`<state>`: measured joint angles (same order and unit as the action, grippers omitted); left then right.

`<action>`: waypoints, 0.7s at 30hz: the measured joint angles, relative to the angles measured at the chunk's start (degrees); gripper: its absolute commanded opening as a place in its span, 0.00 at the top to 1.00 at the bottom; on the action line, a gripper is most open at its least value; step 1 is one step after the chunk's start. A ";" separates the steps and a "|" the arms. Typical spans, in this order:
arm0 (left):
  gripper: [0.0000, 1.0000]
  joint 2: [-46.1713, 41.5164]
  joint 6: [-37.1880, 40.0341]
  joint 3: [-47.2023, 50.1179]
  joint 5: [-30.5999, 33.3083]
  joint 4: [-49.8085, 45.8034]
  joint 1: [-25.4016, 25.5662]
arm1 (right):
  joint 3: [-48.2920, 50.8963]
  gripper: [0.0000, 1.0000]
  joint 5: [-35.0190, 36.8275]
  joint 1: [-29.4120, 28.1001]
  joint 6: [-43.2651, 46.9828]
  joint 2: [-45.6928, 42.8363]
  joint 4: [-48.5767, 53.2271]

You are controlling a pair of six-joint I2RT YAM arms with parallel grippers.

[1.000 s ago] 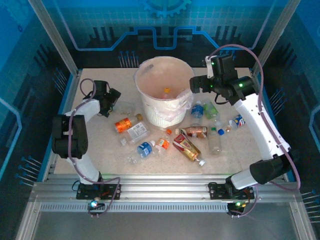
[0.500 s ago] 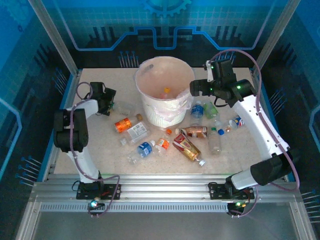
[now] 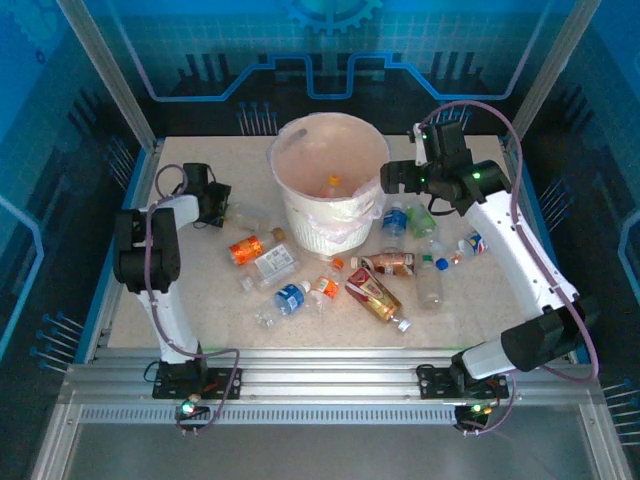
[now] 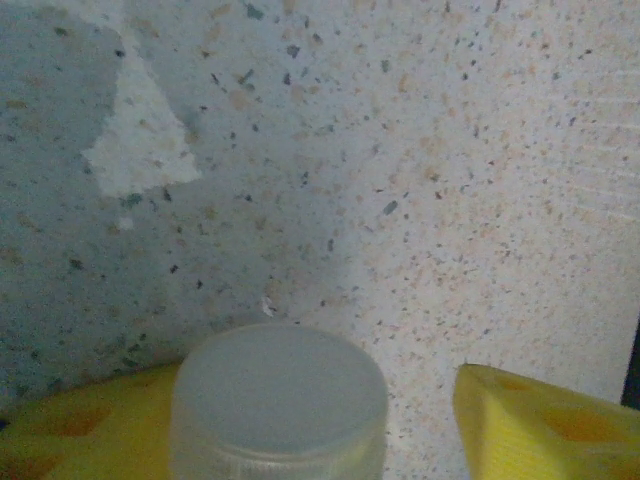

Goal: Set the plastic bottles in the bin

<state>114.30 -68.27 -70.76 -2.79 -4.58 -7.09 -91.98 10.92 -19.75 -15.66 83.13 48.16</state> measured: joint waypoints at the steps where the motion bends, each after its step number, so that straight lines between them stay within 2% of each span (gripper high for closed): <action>1: 0.42 0.02 0.00 -0.02 0.02 -0.24 0.00 | 0.11 0.00 0.00 0.02 -0.02 -0.04 -0.07; 8: 0.66 1.27 -0.39 -1.22 -0.02 -0.07 -0.04 | 0.44 0.00 0.02 0.07 -0.48 -0.20 -0.31; 16: 0.71 1.25 1.66 -3.91 -0.02 2.38 -0.04 | 3.34 0.00 1.05 0.07 -0.85 -2.43 -0.87; 21: 0.73 -1.64 5.92 -4.66 1.81 3.43 -0.04 | 5.60 0.00 2.36 0.07 -0.87 -4.92 -1.42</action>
<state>112.66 -62.35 -75.42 -0.97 -1.15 -7.14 -86.39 13.28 -19.68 -16.53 78.22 46.74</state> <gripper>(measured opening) 0.380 0.996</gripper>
